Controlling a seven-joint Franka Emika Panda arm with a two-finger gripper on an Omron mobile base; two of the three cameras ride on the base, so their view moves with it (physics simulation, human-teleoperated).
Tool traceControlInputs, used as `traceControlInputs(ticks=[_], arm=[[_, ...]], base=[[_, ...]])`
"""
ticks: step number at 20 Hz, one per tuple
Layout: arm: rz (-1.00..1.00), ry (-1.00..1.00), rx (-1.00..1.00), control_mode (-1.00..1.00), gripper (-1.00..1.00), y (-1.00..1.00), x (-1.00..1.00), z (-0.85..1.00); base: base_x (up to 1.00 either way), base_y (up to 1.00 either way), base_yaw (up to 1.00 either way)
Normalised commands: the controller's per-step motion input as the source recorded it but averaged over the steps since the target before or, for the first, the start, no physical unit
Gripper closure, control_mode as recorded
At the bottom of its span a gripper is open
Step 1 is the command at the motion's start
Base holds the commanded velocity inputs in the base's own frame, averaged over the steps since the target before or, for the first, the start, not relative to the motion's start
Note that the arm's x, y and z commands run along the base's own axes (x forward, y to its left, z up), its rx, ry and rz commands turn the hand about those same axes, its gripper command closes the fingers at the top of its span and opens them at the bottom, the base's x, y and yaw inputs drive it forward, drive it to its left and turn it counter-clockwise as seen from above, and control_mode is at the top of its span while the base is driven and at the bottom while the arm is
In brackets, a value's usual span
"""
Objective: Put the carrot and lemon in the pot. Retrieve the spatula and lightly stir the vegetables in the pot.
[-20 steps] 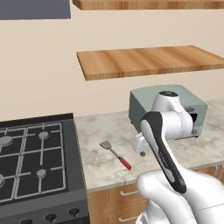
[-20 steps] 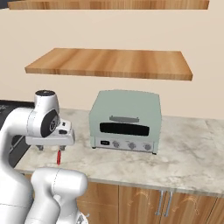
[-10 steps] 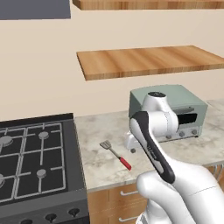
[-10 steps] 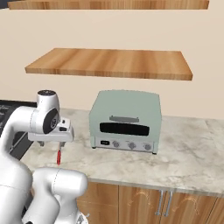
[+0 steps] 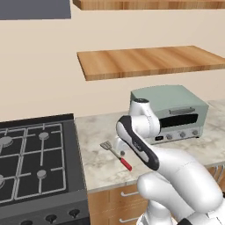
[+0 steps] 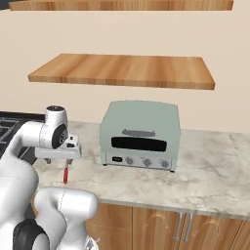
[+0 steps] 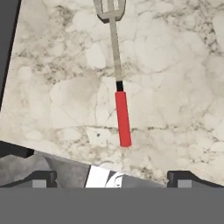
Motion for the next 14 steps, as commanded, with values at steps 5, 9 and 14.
traceControlInputs(ticks=[5, 9, 14], arm=[[0.07, 0.0, 0.0, -1.0, -1.0, -0.24, 0.12, -0.33], [0.16, 0.0, 0.0, -1.0, -1.0, 0.01, 0.0, -0.08], [0.13, 0.0, 0.0, -1.0, -1.0, 0.09, 0.08, -0.46]], base=[[0.0, 0.0, 0.0], [0.0, 0.0, 0.0], [0.0, 0.0, 0.0]])
